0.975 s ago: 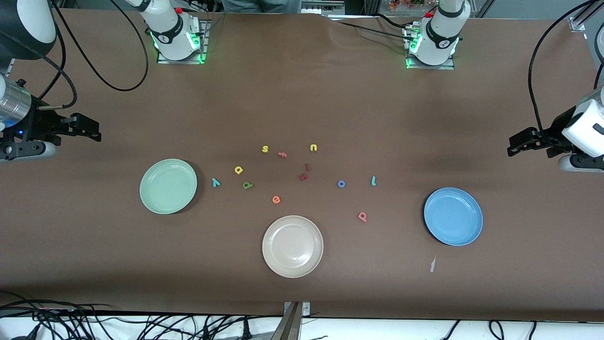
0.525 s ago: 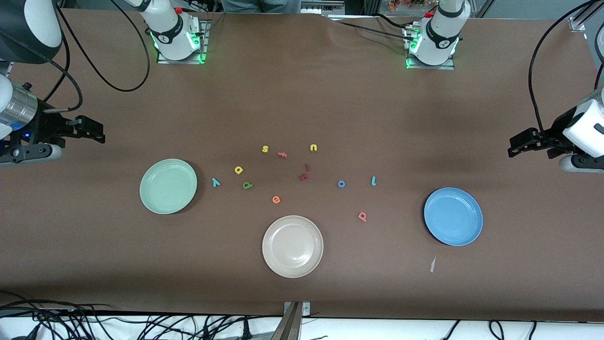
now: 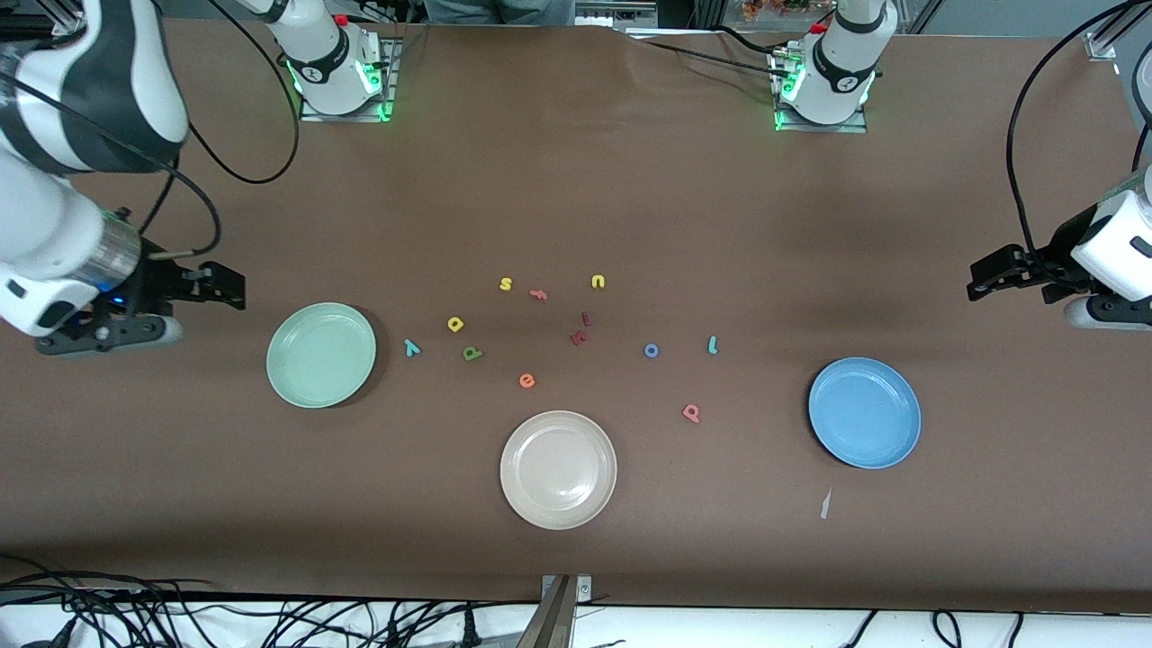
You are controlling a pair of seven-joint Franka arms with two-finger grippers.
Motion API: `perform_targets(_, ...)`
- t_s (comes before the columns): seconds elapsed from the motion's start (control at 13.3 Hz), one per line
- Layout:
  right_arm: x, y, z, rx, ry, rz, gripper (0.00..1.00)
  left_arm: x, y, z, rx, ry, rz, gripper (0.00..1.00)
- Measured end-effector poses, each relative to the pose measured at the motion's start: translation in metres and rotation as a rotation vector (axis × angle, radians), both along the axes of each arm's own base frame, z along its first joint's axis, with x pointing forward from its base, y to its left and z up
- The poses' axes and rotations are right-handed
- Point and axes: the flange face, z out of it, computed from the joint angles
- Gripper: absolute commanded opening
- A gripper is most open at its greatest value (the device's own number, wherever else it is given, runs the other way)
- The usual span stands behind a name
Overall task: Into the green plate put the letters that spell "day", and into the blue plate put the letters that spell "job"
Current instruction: 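Move the right gripper to the teal y while the left gripper reaches the teal 1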
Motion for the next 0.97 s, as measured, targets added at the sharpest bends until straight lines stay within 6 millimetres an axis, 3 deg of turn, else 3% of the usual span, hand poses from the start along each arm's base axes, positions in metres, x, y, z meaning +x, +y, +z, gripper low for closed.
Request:
perform_targets(0.22, 0.016, 0.016, -0.039, -0.007, -0.007, 0.001, 1.00, 0.005, 0.003, -0.004, 0.000, -0.015, 0.006, 1.00)
perform_targets(0.38, 0.026, 0.027, -0.071, -0.006, -0.037, -0.024, 1.00, 0.015, 0.004, -0.032, -0.005, 0.023, 0.006, 1.00)
perform_targets(0.6, 0.022, 0.052, -0.122, 0.009, -0.071, -0.026, 1.00, 0.034, -0.005, -0.080, -0.012, 0.054, -0.011, 1.00)
perform_targets(0.82, 0.013, 0.066, -0.161, 0.028, -0.112, -0.042, 1.00, 0.051, -0.050, -0.113, -0.029, 0.028, -0.018, 1.00)
perform_targets(0.97, 0.009, 0.081, -0.183, 0.043, -0.124, -0.052, 1.00, 0.056, -0.106, -0.145, -0.035, 0.015, 0.011, 1.00)
